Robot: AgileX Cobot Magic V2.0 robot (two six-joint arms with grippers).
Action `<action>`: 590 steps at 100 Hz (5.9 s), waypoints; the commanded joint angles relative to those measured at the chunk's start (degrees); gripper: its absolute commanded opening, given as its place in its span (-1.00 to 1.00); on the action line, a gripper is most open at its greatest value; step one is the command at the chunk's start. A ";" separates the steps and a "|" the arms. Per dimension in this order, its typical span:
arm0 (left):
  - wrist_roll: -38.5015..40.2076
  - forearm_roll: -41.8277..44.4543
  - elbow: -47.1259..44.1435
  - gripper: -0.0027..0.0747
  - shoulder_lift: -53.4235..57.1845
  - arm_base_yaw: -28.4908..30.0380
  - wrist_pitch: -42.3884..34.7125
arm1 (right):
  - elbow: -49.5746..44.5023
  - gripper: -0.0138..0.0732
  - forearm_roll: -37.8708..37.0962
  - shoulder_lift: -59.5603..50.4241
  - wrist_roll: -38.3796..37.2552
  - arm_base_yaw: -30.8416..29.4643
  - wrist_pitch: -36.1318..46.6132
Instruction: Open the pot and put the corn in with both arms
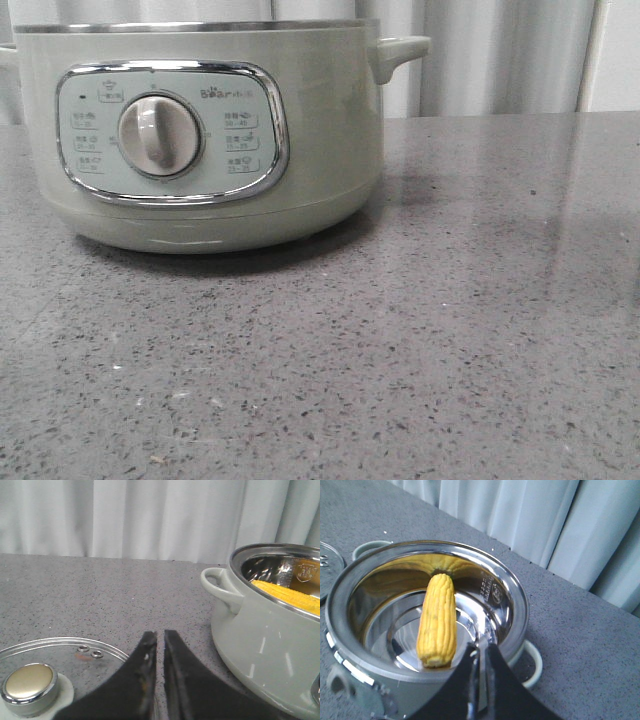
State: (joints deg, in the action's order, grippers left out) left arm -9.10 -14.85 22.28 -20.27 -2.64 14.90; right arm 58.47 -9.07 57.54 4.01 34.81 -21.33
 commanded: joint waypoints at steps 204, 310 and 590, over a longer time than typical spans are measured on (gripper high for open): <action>0.73 7.52 -20.41 -0.98 12.24 -0.07 -21.09 | -25.26 -0.81 -1.93 -39.43 0.62 -6.26 12.88; 6.42 13.39 -22.75 -0.98 22.45 2.14 2.45 | -25.26 -0.81 -1.93 -39.43 0.62 -6.26 13.00; 6.42 13.39 -22.75 -0.98 22.45 2.14 2.45 | -60.25 -0.81 5.92 -59.27 0.62 -32.30 4.48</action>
State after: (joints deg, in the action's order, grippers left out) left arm -3.18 -1.41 -0.09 0.22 -0.63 19.22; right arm -0.28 -3.19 -0.55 4.01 2.81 -19.18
